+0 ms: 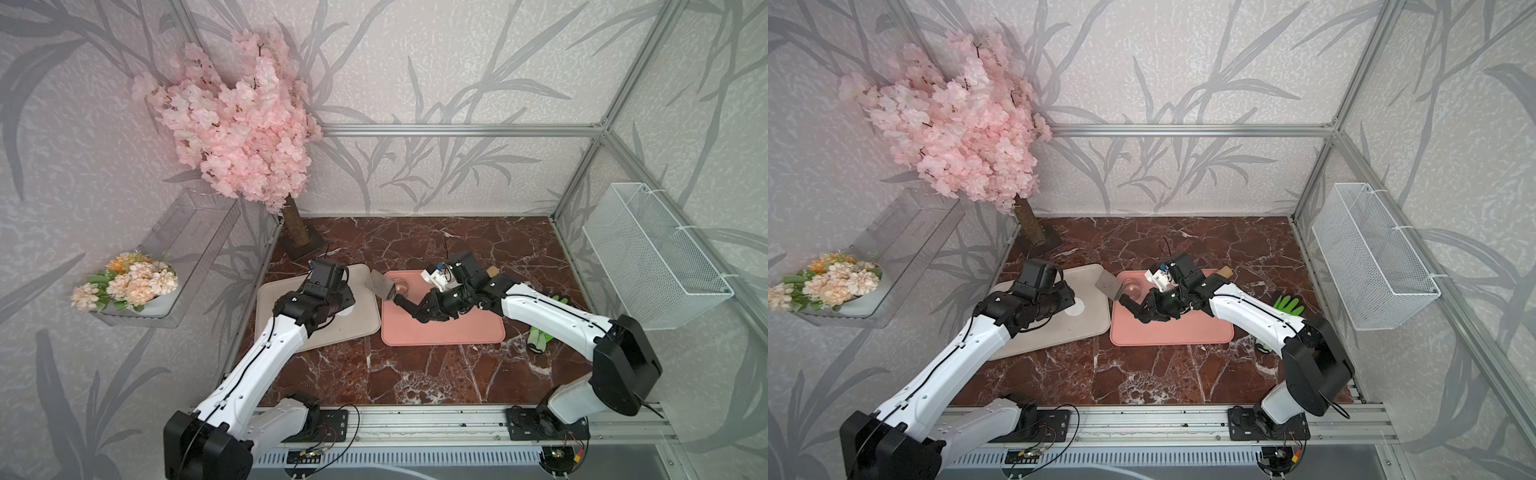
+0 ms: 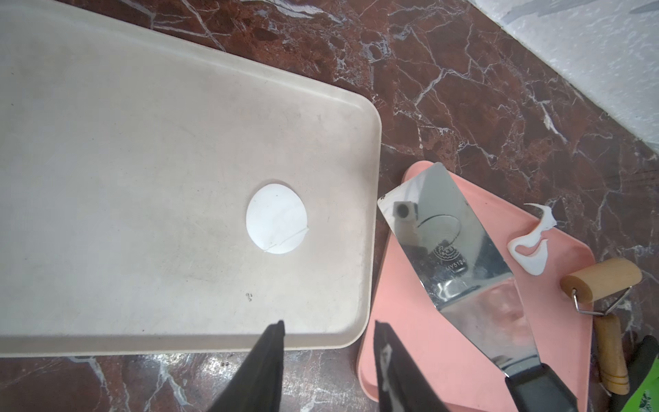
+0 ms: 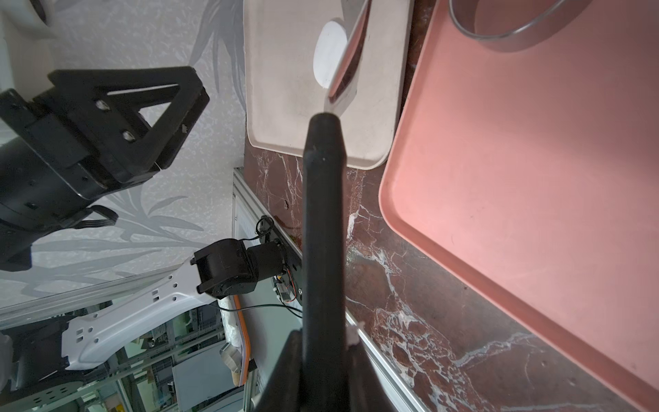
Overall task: Roll out the dumpling wrappers from the dough
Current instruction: Place the spatula on the work surface.
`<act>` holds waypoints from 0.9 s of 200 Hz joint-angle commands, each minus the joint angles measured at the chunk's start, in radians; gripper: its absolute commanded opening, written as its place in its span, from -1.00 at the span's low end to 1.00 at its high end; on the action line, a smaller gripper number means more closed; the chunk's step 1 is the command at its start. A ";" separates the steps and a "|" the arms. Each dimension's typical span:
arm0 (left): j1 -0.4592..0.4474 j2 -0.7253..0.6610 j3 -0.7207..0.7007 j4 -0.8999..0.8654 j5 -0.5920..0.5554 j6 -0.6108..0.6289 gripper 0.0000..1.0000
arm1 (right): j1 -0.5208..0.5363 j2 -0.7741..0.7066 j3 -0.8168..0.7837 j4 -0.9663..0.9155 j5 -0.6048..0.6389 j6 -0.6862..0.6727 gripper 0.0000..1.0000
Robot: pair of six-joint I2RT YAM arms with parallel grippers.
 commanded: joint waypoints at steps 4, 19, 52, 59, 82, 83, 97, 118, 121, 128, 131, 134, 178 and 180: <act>0.006 -0.015 0.008 0.019 0.014 0.010 -0.09 | -0.021 -0.072 -0.036 0.116 -0.013 0.024 -1.00; 0.006 -0.010 0.007 0.025 0.028 0.012 -0.06 | -0.037 -0.112 -0.071 0.133 0.000 0.066 -1.00; 0.003 0.004 -0.033 0.087 0.158 0.000 0.05 | -0.105 -0.236 -0.193 0.195 0.012 0.149 -1.00; -0.002 0.011 -0.042 0.098 0.174 -0.004 0.05 | -0.122 -0.269 -0.219 0.187 0.015 0.154 -1.00; -0.016 0.023 -0.051 0.122 0.188 -0.008 0.10 | -0.171 -0.387 -0.304 0.151 0.029 0.168 -1.00; -0.017 0.023 -0.051 0.123 0.189 -0.009 0.11 | -0.173 -0.394 -0.308 0.151 0.030 0.169 -1.00; -0.026 0.029 -0.050 0.134 0.190 -0.012 0.15 | -0.194 -0.474 -0.367 0.135 0.048 0.189 -1.00; -0.044 0.050 -0.047 0.152 0.200 -0.021 0.17 | -0.214 -0.608 -0.462 0.134 0.100 0.238 -1.00; -0.047 0.052 -0.048 0.155 0.201 -0.022 0.17 | -0.217 -0.627 -0.476 0.135 0.108 0.245 -1.00; -0.056 0.060 -0.049 0.161 0.204 -0.026 0.17 | -0.224 -0.669 -0.505 0.134 0.123 0.263 -1.00; -0.060 0.063 -0.049 0.164 0.204 -0.027 0.17 | -0.227 -0.685 -0.515 0.134 0.127 0.271 -1.00; -0.063 0.065 -0.049 0.166 0.202 -0.029 0.17 | -0.230 -0.699 -0.528 0.135 0.128 0.278 -1.00; -0.113 0.104 -0.040 0.187 0.188 -0.044 0.17 | -0.236 -0.826 -0.650 0.163 0.110 0.355 -1.00; -0.115 0.104 -0.039 0.188 0.187 -0.045 0.17 | -0.236 -0.831 -0.655 0.166 0.108 0.357 -1.00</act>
